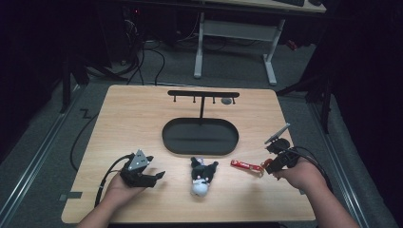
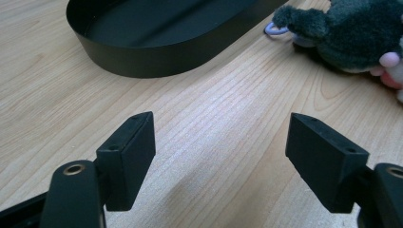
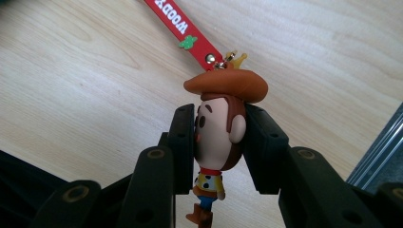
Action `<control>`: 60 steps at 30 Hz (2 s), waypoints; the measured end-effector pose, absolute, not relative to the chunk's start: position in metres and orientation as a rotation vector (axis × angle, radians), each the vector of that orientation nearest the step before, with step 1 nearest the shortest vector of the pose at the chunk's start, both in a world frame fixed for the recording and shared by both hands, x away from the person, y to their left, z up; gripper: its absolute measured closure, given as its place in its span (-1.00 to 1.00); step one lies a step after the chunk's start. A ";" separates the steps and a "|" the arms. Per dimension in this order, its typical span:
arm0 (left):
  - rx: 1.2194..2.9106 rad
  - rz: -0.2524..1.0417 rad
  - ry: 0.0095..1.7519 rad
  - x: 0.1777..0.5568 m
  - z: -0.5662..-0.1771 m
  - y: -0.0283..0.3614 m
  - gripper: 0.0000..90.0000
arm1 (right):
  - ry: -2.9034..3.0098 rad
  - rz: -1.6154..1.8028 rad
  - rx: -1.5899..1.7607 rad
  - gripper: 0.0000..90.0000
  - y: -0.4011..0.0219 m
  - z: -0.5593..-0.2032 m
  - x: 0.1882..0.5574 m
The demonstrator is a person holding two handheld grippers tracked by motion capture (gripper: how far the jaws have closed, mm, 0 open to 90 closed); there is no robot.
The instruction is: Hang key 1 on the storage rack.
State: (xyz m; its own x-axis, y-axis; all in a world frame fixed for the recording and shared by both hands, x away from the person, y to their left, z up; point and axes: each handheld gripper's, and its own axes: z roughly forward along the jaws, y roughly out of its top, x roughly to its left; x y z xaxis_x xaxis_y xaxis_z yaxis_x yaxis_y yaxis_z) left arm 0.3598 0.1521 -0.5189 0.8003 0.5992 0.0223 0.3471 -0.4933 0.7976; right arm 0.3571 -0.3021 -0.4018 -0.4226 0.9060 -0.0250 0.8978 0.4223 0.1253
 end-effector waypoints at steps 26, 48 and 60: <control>2.117 0.387 0.694 0.359 -0.517 0.153 -0.43 | 2.542 0.242 1.556 0.49 -0.283 -0.326 0.370; 2.128 0.383 0.683 0.358 -0.518 0.153 -0.45 | 2.513 0.295 1.511 0.50 -0.267 -0.297 0.397; 2.109 0.370 0.673 0.358 -0.517 0.154 -0.45 | 2.507 0.314 1.472 0.50 -0.248 -0.285 0.424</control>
State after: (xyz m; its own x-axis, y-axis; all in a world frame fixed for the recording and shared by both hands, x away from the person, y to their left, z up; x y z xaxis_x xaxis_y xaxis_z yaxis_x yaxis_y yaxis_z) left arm 0.3583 0.1545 -0.5170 0.8099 0.5862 0.0174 0.3286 -0.4782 0.8145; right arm 0.4235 -0.2479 -0.2850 -0.4756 0.8762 -0.0782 0.8299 0.4764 0.2902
